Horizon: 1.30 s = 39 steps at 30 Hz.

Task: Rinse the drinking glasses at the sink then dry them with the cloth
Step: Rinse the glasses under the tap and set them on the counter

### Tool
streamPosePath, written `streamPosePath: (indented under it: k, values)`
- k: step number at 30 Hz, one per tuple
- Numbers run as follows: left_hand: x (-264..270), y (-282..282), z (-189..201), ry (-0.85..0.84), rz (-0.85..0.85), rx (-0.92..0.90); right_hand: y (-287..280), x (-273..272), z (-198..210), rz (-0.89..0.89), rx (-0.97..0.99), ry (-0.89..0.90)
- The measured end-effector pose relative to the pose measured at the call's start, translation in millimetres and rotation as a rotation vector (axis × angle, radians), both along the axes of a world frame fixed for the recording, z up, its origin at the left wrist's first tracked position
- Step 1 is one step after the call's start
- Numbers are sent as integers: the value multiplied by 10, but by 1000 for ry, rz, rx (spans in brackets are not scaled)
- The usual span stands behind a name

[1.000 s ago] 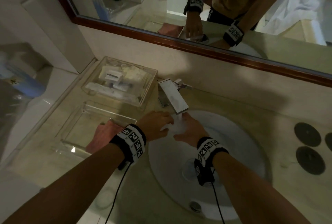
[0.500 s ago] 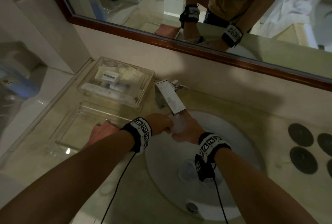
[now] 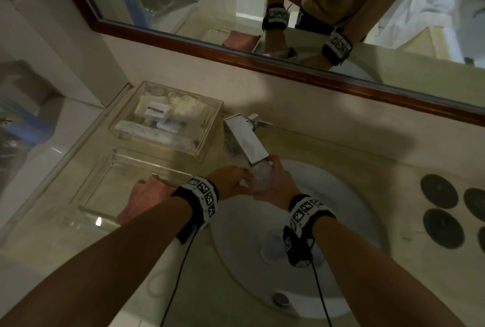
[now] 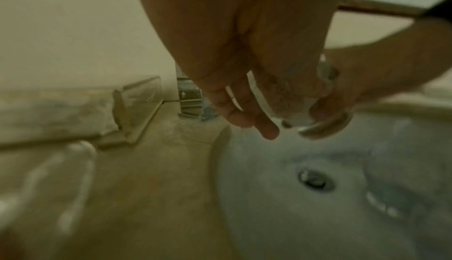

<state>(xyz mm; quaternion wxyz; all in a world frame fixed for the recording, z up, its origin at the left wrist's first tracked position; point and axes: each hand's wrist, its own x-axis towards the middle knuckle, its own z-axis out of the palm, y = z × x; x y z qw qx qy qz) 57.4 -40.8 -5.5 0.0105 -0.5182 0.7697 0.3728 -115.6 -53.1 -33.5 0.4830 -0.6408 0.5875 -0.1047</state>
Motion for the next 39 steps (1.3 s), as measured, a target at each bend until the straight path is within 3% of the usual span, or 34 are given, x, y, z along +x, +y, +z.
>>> streamPosePath:
  k: [2,5,11,17,23,28,33,39]
  values:
    - [32,-47,4,-73,-80,-8,-56,-30,32,78,8,51]
    - [-22,-76,-17,-26,-46,17,-104,-50,68,151,7,86]
    - [-117,39,-53,387,317,254,-93,-83,57,253,-16,169]
    - [-99,88,-165,493,511,366,-82,-57,24,339,-36,271]
    - [-75,70,-115,643,750,449,-103,-57,33,275,-57,182]
    - [-45,91,-70,726,720,448,-171,-78,41,237,-42,192]
    - [-11,106,-68,616,464,394,-210,-103,91,211,14,180]
    - [-95,102,-72,663,564,351,-78,-40,68,242,-95,175]
